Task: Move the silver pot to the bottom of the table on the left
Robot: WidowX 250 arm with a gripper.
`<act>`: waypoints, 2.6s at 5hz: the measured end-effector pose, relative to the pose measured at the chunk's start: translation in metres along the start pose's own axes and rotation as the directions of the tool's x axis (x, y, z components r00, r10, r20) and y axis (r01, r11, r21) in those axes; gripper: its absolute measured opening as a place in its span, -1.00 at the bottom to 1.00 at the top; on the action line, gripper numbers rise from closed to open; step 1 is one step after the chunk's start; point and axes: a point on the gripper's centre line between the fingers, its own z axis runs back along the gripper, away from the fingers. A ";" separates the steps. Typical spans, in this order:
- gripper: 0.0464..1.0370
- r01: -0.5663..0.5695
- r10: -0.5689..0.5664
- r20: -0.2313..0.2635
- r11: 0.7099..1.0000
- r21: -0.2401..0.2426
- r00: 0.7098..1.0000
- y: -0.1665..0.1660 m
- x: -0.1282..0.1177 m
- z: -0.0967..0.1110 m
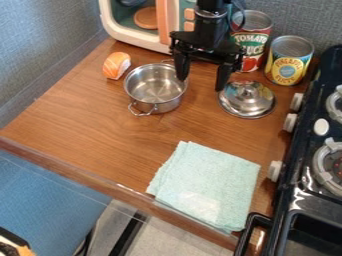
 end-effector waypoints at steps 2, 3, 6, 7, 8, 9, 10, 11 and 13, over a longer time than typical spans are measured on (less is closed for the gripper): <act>0.92 -0.004 0.004 0.007 0.999 0.049 1.000 0.016 0.012 -0.004; 0.92 -0.039 0.040 -0.030 0.998 0.048 0.999 0.029 0.010 -0.021; 0.43 -0.055 0.055 -0.090 0.998 0.002 0.994 0.032 0.006 -0.056; -0.19 -0.034 0.032 -0.069 0.999 -0.024 0.997 0.029 0.005 -0.057; -0.69 -0.037 0.036 -0.052 0.999 -0.029 0.998 0.030 0.004 -0.050; -0.92 -0.040 0.041 0.015 0.998 -0.056 0.999 0.028 0.011 -0.021; -0.95 -0.057 0.061 0.047 0.996 -0.066 0.997 0.032 0.002 0.006; -0.95 -0.101 0.104 0.048 0.993 -0.064 0.993 0.054 -0.023 0.027; -0.95 -0.222 0.223 0.008 0.974 -0.034 0.975 0.110 -0.085 0.026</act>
